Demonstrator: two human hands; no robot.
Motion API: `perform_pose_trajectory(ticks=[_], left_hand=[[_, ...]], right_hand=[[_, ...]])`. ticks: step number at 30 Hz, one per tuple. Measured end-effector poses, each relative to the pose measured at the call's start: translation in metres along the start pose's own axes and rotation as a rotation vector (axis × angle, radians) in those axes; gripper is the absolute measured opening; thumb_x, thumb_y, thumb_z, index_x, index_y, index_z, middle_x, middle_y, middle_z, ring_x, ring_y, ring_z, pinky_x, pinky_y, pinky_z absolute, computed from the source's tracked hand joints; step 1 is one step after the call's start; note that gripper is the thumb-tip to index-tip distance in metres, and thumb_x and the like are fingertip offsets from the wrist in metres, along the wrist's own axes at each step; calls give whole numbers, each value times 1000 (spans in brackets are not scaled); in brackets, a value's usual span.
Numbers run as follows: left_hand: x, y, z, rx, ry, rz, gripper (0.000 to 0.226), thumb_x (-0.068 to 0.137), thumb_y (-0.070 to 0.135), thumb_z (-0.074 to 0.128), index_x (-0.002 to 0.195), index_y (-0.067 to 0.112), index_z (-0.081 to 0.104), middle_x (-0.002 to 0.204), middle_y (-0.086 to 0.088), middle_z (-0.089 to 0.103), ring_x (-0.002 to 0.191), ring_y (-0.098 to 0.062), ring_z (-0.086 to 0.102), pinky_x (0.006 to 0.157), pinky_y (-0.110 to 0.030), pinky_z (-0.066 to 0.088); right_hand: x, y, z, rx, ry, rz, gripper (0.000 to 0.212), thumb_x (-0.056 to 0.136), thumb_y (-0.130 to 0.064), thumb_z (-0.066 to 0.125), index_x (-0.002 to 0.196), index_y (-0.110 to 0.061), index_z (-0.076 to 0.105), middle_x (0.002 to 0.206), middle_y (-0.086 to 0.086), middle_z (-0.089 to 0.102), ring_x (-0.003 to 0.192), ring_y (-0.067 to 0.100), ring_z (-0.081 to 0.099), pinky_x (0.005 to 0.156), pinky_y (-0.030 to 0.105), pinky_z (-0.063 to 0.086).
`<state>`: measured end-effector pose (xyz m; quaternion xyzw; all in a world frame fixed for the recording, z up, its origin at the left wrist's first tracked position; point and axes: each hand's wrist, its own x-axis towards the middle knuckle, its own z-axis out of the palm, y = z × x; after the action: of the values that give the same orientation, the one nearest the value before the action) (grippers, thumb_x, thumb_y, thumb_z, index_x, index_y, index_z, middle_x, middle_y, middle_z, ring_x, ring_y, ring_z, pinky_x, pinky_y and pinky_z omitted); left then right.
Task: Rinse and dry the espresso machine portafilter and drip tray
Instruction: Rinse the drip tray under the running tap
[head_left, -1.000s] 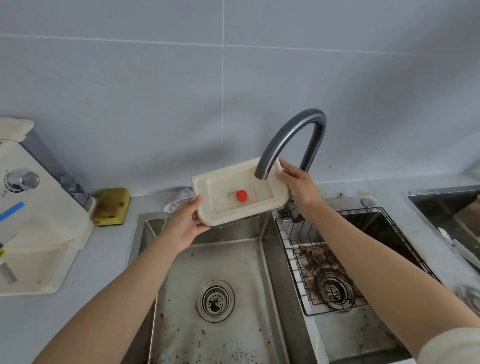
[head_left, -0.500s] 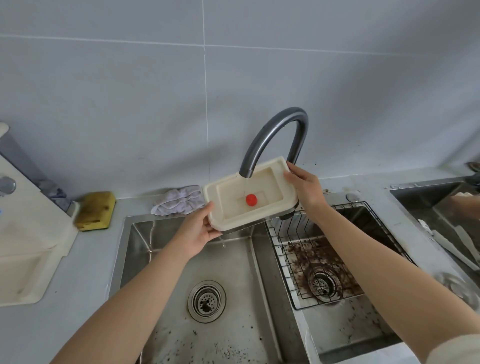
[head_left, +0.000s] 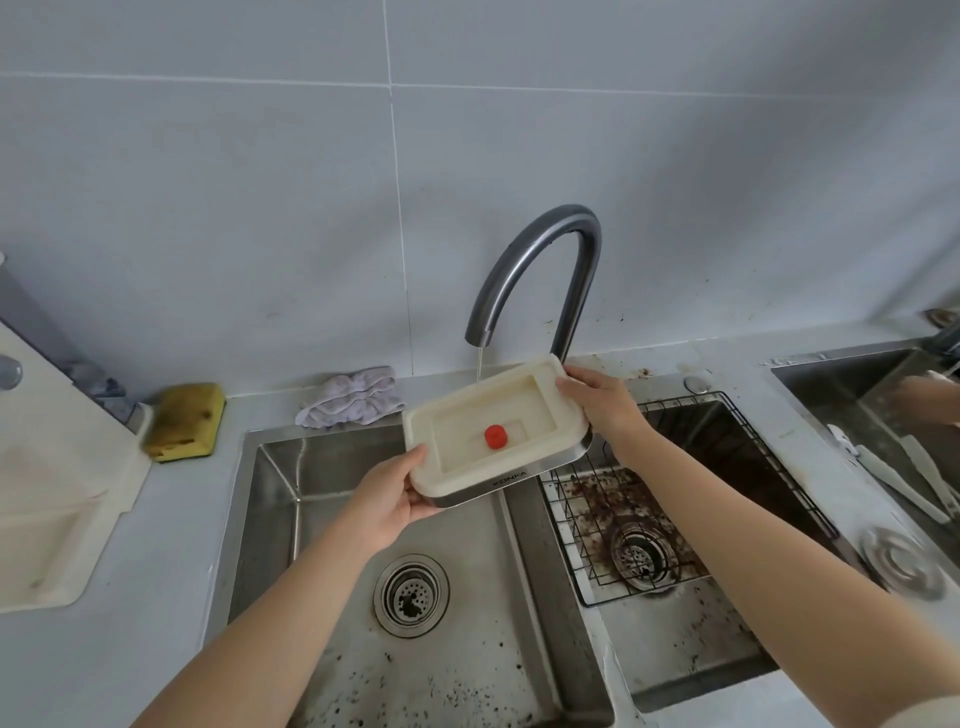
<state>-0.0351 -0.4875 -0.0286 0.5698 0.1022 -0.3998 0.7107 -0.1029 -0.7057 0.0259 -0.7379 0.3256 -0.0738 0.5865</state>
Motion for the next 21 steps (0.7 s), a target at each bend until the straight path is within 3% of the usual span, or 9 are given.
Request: perform_pose_trajectory(ticks=[4,9,12,15,18,21], left_hand=[[-5,-6,-9,34,37,1,15,97,16,43,92,7,55,93,-14,62,83,-26,60,77,-44,50],[-12,-14,-20,59,66,-5,14,97,16,43,96,8,55,92,-12,62,82,-24,60,80,-46,48],[-15,-16,-30,69,105,-1,16,97,16,45,107,7,52,93,-12,62,83,-24,60,85,-47,45],[-19,-16,-37,90,113,-2,22,96,16,45,113,4,51,95,-13,63,84,-24,61,82,-46,46],[-23,-15,-39,90,120,12,22,97,17,44,114,5,51,95,-12,63,84,-23,61,85,-47,46],[-24,-11,-39,77,131,32,22,97,17,43,115,6,50,95,-11,63,84,-23,61,87,-47,45]], right_hand=[[-7,12,4,-25,-68,45,37,95,-19,46,131,-14,50,103,2,60,88,17,56,69,23,47],[-9,26,5,61,-110,172,37,97,-23,43,131,-12,49,87,6,56,73,17,56,64,27,50],[-7,30,2,201,-25,261,44,97,-31,43,134,-8,41,110,11,58,92,23,60,81,34,51],[-2,31,-2,487,1,332,63,97,-41,36,147,-6,18,147,20,32,130,32,40,105,41,36],[1,27,-3,721,-58,371,76,96,-53,24,147,-2,-1,155,20,7,144,31,14,117,40,15],[3,20,-2,840,-65,369,80,94,-58,16,146,-1,-4,155,20,0,145,30,5,118,39,8]])
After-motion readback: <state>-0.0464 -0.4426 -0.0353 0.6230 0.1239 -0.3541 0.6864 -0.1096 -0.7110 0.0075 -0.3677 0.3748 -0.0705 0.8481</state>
